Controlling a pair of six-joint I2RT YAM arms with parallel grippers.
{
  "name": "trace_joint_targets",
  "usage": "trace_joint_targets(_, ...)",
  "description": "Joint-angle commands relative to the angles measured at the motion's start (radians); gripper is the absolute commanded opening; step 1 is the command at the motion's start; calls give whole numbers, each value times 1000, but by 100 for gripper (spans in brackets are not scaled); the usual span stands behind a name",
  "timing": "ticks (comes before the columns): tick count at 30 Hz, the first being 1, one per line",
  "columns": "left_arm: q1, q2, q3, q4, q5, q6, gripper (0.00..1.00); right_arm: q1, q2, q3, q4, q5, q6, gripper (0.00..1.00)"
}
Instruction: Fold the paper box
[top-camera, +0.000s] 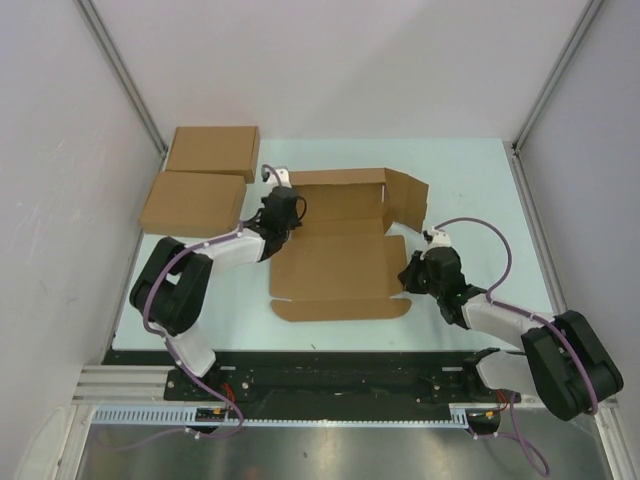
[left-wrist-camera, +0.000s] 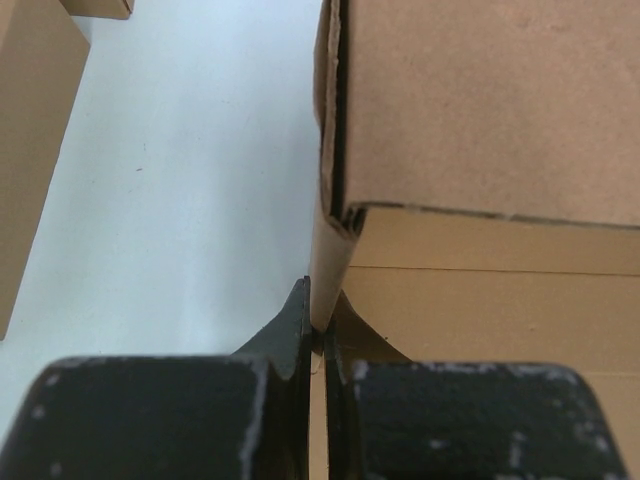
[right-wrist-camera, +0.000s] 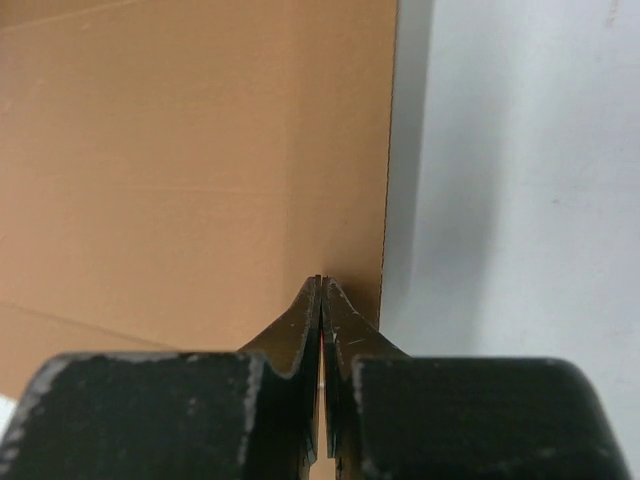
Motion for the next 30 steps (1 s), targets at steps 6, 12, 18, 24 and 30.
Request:
trace_joint_targets(6, -13, -83, -72, 57, -23, -1, 1, -94, 122, 49, 40, 4, 97, 0)
trace_joint_targets(12, -14, -116, -134, 155, -36, 4, 0, -126, 202, 53, -37, -64, 186, 0)
trace_joint_targets(18, -16, -113, -144, 178, -26, 7, 0, -131, 246, 69, -74, -94, 218, 0)
trace_joint_targets(24, -16, -120, -157, 195, -26, 18, 0, -109, 147, 63, -83, -60, 235, 0)
trace_joint_targets(30, -16, -115, -146, 180, -39, 28, 0, -128, -68, 138, -175, 31, 209, 15)
